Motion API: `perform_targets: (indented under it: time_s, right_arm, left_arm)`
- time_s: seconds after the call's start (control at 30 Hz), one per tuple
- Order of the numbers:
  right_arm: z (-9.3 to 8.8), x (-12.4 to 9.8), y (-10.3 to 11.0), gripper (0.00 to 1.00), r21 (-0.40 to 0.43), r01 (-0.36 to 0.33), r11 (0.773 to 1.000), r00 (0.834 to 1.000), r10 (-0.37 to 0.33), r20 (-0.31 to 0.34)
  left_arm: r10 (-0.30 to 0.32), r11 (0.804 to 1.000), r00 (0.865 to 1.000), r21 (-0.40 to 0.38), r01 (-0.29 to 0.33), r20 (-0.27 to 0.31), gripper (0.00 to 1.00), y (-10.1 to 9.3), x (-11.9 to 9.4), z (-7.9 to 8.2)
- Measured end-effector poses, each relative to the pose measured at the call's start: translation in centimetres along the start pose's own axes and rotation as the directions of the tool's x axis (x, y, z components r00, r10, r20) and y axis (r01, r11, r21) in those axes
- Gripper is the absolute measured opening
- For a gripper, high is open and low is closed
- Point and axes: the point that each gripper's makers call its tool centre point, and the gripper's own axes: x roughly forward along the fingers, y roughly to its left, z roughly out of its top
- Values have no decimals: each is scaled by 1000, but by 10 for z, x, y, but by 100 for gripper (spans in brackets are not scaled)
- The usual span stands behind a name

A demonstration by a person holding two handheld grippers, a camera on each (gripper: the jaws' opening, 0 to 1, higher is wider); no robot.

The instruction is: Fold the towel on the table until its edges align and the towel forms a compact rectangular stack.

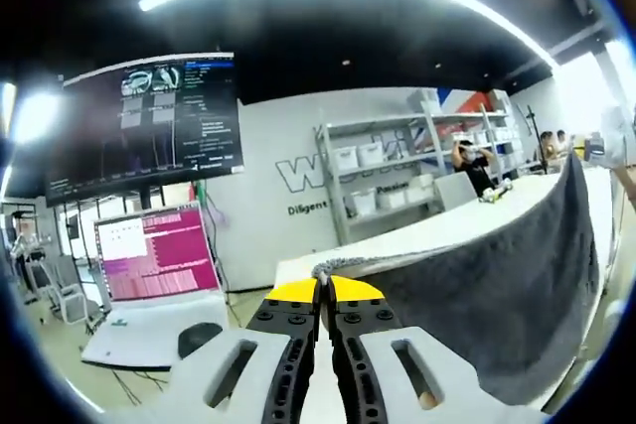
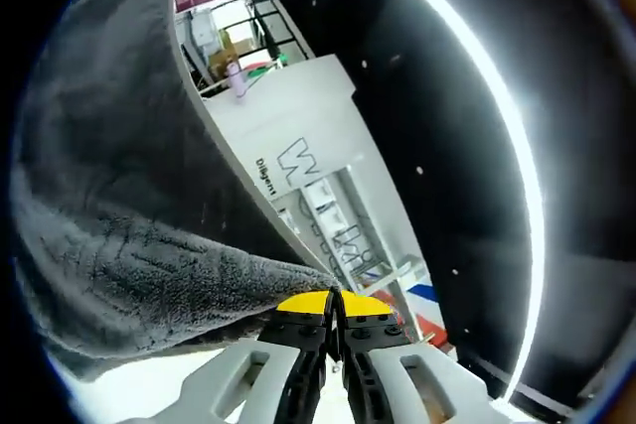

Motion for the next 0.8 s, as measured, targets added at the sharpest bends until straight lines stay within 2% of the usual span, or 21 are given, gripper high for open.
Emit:
perform_targets:
  time_s: [0.2, 0.4, 0.67, 0.8]
  right_arm:
    - [-17, 21, 35, 0, -27, -53, 998, 998, 52, -44]
    - [-34, 47, 56, 0, -44, -80, 996, 993, 76, -89]
    - [-53, 81, 81, 0, -77, -118, 990, 980, 104, -169]
    - [-66, 101, 97, 0, -105, -146, 984, 968, 120, -222]
  left_arm:
    - [-7, 1000, 999, 14, 8, -53, 2, -2, 21, -25]
    - [-5, 999, 994, 40, 10, -107, 2, -8, 44, -46]
    - [-21, 1000, 988, 17, 24, -151, 2, -17, 82, -73]
    - [-3, 998, 981, 58, 15, -194, 2, -21, 102, -89]
